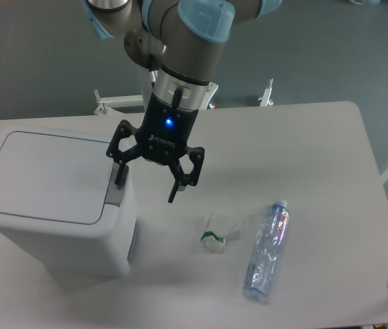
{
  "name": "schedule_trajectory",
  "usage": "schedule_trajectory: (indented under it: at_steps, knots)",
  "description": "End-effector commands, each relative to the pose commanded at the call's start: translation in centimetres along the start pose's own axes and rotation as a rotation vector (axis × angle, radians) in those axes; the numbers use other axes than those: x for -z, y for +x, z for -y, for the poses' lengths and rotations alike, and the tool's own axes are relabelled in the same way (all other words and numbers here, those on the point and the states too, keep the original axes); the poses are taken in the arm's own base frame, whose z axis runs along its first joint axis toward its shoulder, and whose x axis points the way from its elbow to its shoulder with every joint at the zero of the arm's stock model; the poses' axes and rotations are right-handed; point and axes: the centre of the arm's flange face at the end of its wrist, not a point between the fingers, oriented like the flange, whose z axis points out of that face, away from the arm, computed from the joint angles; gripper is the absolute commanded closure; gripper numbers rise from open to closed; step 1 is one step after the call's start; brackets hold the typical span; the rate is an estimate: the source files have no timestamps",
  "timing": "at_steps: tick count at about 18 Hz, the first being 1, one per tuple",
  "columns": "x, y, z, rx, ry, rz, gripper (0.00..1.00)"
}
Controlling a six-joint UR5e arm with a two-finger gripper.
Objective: Open the trash can
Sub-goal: 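Push the gripper finger against the lid edge to flip it open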
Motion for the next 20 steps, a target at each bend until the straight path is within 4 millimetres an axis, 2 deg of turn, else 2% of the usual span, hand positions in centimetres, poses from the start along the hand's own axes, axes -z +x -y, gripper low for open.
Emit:
schedule_trajectory:
  at_steps: [12, 16, 20]
  knots:
    - [0.0, 0.0, 0.0, 0.000, -0.001, 0.001, 0.00]
    - [1.4, 0.1, 1.1, -0.016, 0.025, 0.016, 0.00]
    - [3.9, -2.6, 2.3, -0.009, 0.062, 0.074, 0.00]
